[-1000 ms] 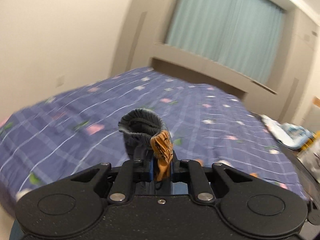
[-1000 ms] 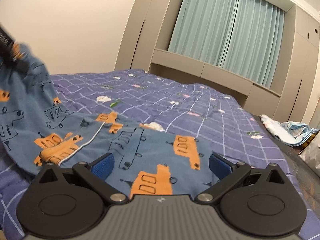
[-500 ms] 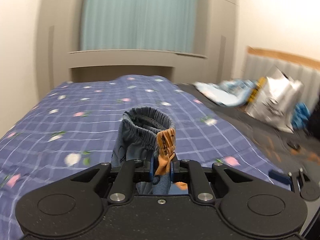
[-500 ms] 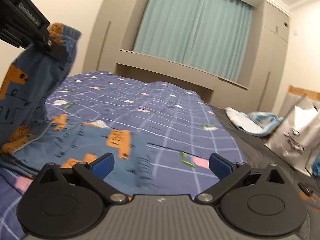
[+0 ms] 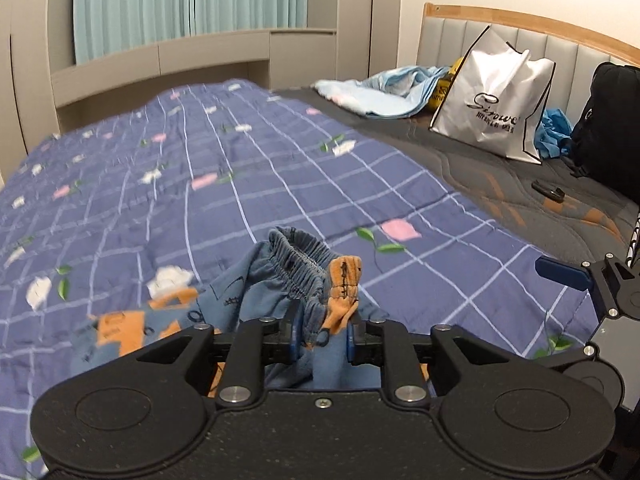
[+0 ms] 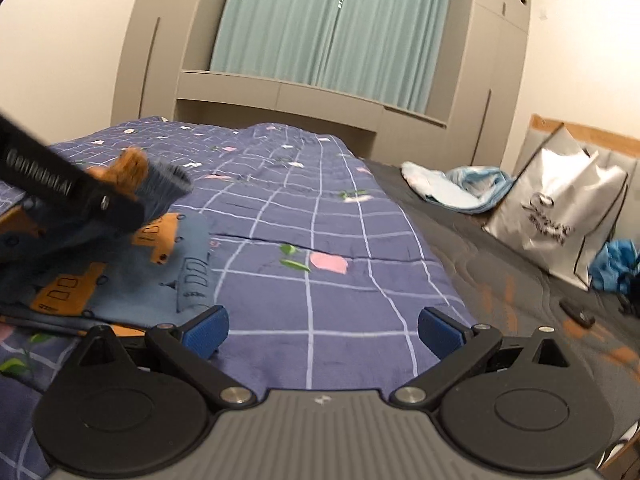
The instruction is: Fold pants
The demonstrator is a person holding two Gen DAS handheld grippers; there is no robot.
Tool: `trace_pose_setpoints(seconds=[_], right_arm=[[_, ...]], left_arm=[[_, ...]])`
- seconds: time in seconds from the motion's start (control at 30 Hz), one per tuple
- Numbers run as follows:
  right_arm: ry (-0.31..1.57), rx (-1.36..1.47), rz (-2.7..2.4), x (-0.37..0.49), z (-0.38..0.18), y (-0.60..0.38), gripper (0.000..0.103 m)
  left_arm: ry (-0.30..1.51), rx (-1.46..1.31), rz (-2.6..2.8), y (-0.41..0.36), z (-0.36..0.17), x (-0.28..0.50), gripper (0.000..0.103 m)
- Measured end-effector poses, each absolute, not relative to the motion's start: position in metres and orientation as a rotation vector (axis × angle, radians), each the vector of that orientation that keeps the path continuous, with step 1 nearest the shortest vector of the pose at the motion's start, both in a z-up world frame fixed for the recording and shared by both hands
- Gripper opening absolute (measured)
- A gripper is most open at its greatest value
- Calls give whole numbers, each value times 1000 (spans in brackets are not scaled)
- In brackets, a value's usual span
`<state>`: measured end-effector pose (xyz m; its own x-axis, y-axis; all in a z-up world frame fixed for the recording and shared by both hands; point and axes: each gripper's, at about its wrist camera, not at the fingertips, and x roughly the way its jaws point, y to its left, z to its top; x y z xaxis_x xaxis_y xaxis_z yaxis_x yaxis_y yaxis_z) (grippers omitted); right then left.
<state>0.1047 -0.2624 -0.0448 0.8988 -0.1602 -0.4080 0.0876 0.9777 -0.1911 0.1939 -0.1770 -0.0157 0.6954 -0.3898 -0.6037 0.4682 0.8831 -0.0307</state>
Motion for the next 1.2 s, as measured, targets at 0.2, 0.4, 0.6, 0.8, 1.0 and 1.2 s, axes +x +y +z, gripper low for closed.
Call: trace_pose_setpoints(seconds=[0.2,0.4,0.6,0.8,1.0,1.2], right_arm=[[447,-175,-130,104,-47,-262,103],[460,-168,-136,106,-50,-262,103],[442,-171,-121,103,-46,-259,103],[397,-146,-25,105,-25,-240,103],[444,-122,126,130,-10,-205,103],[537,-216,101,148,-19,-182,103]], left_arm=[[656,50,-542,-167,-14,186,58],[611,-7,-518,-141,-5,165,84],[609,-75,-302,-97,-12,151,100],[683,-157,-103,-56,-27,152,101],[757,-186,-64,-41,-42,155,101],[769,-193,-94,-36,-52,146,102]])
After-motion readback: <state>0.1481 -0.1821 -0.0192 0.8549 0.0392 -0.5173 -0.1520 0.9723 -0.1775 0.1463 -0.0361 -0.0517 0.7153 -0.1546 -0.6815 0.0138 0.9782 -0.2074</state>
